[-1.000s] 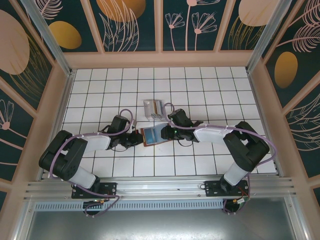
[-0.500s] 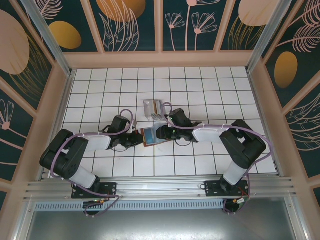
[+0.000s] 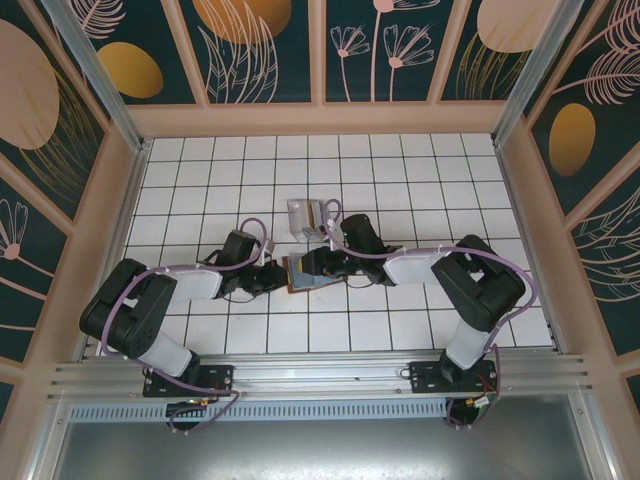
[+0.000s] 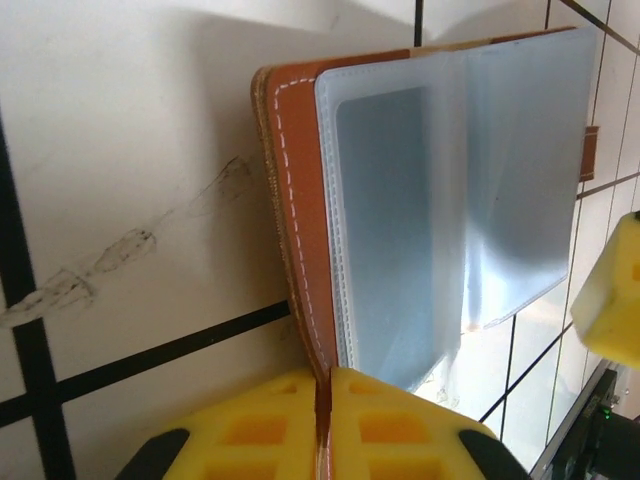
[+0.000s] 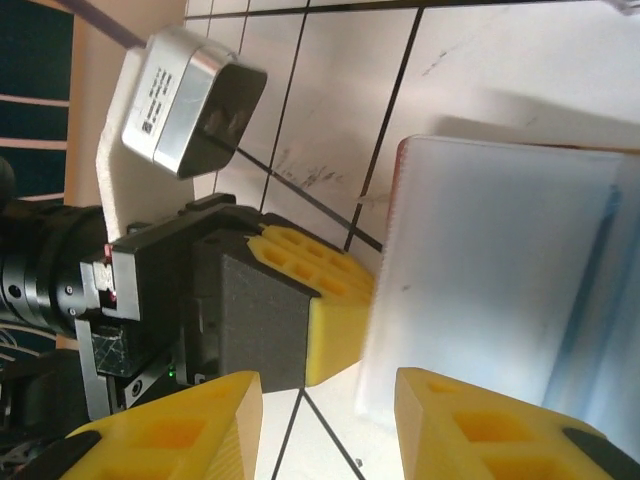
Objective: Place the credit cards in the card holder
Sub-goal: Flip over the card slot in the card holder, then pick up the credit card from the storage box.
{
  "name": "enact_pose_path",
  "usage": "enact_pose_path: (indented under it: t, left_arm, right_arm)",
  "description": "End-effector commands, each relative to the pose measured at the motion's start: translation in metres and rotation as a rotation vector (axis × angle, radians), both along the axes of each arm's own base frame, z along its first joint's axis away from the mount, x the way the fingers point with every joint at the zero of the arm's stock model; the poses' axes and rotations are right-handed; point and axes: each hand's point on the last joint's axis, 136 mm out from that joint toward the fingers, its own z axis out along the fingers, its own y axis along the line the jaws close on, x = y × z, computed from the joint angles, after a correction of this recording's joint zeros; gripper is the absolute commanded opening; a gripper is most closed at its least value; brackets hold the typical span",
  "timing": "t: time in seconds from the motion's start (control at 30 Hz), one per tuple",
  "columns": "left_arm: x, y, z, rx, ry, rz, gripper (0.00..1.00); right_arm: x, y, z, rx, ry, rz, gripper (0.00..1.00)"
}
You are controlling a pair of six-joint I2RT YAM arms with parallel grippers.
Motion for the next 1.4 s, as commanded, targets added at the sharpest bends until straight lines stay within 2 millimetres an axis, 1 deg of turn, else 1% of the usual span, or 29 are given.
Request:
enact_pose_path:
  t: [0.0,0.07,0.2,0.23,0.27,0.3,0.37,0.43,0.53,0.63,0.67,0.77,0.97,1.03,1.13,1.27,1.37]
  left_arm:
    - [0.007,-0.003,0.012,-0.017,-0.040,-0.001,0.23]
    - [0.007,-0.001,0.013,-0.013,-0.045,0.002,0.28]
    - [0.006,0.002,0.015,-0.018,-0.050,0.018,0.36]
    - [0.006,0.002,0.015,-0.020,-0.057,0.021,0.39]
    - [0.007,0.002,0.016,-0.018,-0.062,0.021,0.40]
    - [0.008,0.002,0.015,-0.013,-0.065,0.017,0.41]
    - [0.010,0.000,0.016,-0.021,-0.058,0.016,0.42]
    - [0.009,-0.002,0.017,-0.039,-0.061,0.019,0.42]
    - [0.010,0.000,0.016,-0.032,-0.065,0.026,0.42]
    - [0.010,-0.003,0.020,-0.058,-0.072,0.029,0.41]
    - [0.011,-0.003,0.020,-0.060,-0.073,0.027,0.40]
    - [0.013,-0.005,0.023,-0.064,-0.077,0.026,0.33]
    - [0.016,-0.004,0.025,-0.051,-0.090,0.026,0.29]
    - [0.016,-0.005,0.026,-0.061,-0.092,0.028,0.28]
    - [0.017,-0.005,0.024,-0.052,-0.091,0.018,0.26]
    - [0.017,-0.006,0.022,-0.057,-0.086,0.019,0.22]
    - [0.018,-0.007,0.020,-0.047,-0.081,0.010,0.21]
  right_arm:
    - [0.000,0.004,0.003,0.034,0.000,0.026,0.40]
    - [0.005,0.000,0.008,0.015,-0.037,-0.003,0.40]
    - [0.032,-0.011,0.019,-0.127,-0.151,-0.087,0.41]
    - [0.042,-0.015,0.023,-0.176,-0.190,-0.120,0.43]
    - [0.057,-0.024,0.024,-0.270,-0.231,-0.194,0.45]
    - [0.069,-0.034,0.026,-0.355,-0.272,-0.265,0.50]
    - [0.088,-0.045,0.042,-0.423,-0.347,-0.345,0.56]
    - [0.104,-0.051,0.050,-0.489,-0.389,-0.391,0.59]
    - [0.124,-0.045,0.056,-0.548,-0.434,-0.389,0.65]
    - [0.138,-0.031,0.051,-0.590,-0.448,-0.353,0.75]
    - [0.143,-0.028,0.048,-0.602,-0.451,-0.349,0.76]
    - [0.154,-0.019,0.040,-0.636,-0.448,-0.329,0.76]
    - [0.164,-0.012,0.021,-0.721,-0.447,-0.296,0.77]
    - [0.165,-0.013,0.013,-0.766,-0.453,-0.289,0.77]
    - [0.167,-0.016,0.007,-0.817,-0.469,-0.292,0.77]
    - [0.170,-0.022,0.005,-0.888,-0.489,-0.309,0.76]
    - [0.172,-0.028,0.007,-0.934,-0.515,-0.335,0.73]
